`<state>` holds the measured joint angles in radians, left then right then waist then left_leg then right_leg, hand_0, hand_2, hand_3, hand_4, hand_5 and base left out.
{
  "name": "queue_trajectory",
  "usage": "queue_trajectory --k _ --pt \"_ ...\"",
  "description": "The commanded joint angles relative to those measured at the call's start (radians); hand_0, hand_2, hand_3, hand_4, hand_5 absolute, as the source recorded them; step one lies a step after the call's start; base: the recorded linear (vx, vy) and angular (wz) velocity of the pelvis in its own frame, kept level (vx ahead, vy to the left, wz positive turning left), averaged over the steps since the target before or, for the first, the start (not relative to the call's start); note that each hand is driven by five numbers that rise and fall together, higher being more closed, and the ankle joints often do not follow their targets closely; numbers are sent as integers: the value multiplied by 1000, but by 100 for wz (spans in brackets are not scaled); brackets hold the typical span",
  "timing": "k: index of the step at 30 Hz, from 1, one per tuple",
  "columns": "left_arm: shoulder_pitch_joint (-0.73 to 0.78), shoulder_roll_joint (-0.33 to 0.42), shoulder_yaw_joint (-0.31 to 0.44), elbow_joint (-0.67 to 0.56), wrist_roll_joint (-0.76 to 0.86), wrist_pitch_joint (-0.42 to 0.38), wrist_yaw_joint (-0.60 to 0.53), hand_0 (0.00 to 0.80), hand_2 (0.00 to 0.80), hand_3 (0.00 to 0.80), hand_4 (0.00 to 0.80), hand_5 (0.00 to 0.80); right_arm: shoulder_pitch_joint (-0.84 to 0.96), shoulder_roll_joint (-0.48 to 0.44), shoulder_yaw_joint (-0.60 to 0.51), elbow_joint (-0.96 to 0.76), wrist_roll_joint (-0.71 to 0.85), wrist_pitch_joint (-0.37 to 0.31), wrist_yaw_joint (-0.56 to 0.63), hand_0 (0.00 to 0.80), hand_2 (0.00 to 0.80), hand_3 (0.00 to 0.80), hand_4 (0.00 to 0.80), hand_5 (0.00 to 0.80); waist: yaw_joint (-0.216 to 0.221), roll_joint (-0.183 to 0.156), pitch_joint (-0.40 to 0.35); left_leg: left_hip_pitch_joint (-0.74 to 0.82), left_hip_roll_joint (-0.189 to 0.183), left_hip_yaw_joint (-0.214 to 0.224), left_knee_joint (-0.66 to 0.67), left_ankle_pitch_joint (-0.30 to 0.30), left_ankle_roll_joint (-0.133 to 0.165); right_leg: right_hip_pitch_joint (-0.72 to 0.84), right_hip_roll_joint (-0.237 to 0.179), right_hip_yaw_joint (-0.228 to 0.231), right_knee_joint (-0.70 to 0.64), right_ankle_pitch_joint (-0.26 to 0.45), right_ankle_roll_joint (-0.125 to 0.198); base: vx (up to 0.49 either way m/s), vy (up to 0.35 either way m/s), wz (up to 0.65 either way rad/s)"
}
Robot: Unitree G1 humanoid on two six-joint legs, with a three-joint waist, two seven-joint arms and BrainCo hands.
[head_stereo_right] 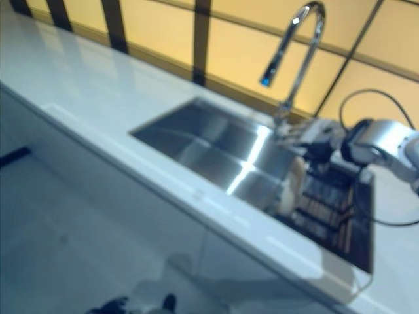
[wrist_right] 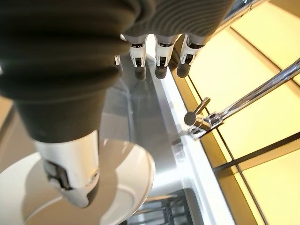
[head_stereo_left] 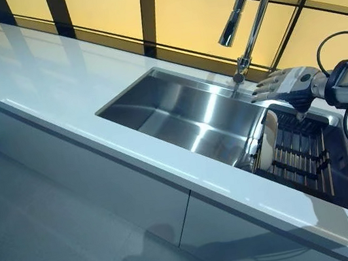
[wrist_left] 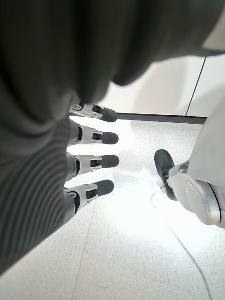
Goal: Take plates into dishwasher
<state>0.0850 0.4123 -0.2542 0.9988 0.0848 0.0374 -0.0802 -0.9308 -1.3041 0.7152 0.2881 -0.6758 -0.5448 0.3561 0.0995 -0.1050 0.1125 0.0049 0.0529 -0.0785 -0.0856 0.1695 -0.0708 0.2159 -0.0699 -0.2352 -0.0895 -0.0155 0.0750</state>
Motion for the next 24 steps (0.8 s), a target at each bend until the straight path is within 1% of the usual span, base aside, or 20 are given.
queue_trajectory --k 1,10,16,19,21,24 --pt "-32 41 -13 -35 17 -14 -5 0 0 0 0 0 -61 -22 -16 39 16 18 6 0 0 0 0 0 41 -18 20 35 -15 35 -2 -112 1 -69 13 -5 12 21 4 14 -36 0" --pt "-37 59 -25 -53 19 -24 -6 0 0 0 0 0 6 -4 -60 68 18 43 -14 0 0 0 0 0 47 -12 47 22 -8 28 -2 -107 2 -88 14 -9 31 15 0 7 -54 0" --pt "-41 73 -32 -76 20 -24 -10 0 0 0 0 0 25 0 -82 79 -1 69 -45 0 0 0 0 0 52 1 70 10 -3 15 -2 -99 1 -103 14 -18 52 7 -5 1 -60 1" --pt "-43 81 -38 -82 19 -33 -14 0 0 0 0 0 20 1 -93 92 -28 92 -87 0 0 0 0 0 54 7 81 5 0 9 -2 -97 0 -113 12 -22 69 0 -7 -1 -69 3" --pt "-44 86 -42 -94 19 -33 -18 0 0 0 0 0 32 6 -115 93 -83 133 -149 0 0 0 0 0 54 11 89 -1 2 5 -2 -94 0 -123 12 -24 80 -5 -8 -17 -75 7" --pt "-44 89 -44 -96 15 -42 -20 0 0 0 0 0 43 20 -143 93 -114 164 -186 0 0 0 0 0 53 15 99 -7 6 4 -2 -92 0 -133 13 -23 88 -7 -10 -25 -51 8"
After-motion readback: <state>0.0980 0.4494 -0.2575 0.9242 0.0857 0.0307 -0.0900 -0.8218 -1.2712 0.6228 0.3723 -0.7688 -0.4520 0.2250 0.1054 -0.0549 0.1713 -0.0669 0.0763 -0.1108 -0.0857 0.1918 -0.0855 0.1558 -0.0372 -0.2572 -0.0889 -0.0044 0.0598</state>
